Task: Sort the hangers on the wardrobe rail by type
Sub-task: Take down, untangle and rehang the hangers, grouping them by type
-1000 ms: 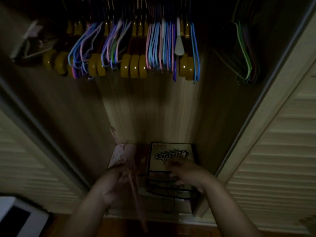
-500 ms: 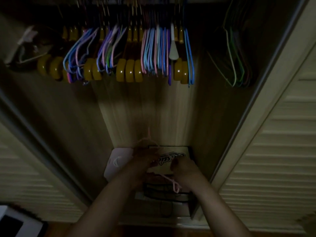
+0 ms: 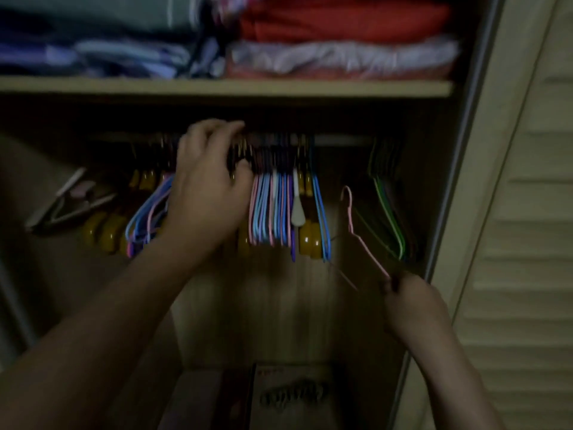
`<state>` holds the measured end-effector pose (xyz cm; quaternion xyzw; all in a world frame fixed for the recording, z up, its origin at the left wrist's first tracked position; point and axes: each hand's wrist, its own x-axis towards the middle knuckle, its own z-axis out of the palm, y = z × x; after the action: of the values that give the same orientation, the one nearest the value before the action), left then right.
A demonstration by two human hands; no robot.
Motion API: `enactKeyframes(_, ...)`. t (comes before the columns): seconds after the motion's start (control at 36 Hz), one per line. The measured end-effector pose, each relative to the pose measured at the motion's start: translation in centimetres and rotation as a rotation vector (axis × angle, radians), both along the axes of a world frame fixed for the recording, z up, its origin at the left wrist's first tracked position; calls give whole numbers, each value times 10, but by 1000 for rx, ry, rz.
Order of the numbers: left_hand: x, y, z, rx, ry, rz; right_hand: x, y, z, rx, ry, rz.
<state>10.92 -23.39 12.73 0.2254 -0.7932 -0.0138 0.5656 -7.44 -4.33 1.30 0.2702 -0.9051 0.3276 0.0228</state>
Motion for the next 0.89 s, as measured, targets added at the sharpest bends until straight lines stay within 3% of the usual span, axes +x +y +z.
enactKeyframes(0.11,-16,-23,34,-182,-123,215,1,-1,24,-101,46,-1)
enactKeyframes(0.36,-32,-55,56,-266,-303,456,-2,-25,50,-198,148,-72)
enactKeyframes(0.47,-35,-53,52,-271,-265,461,-6,-40,54,-254,243,-89)
enactKeyframes(0.72,-32,-56,49,-285,-210,407,-29,-77,71,-90,221,-47)
enactKeyframes(0.89,-33,-54,48,-274,-195,397,-28,-76,69,-54,350,-35)
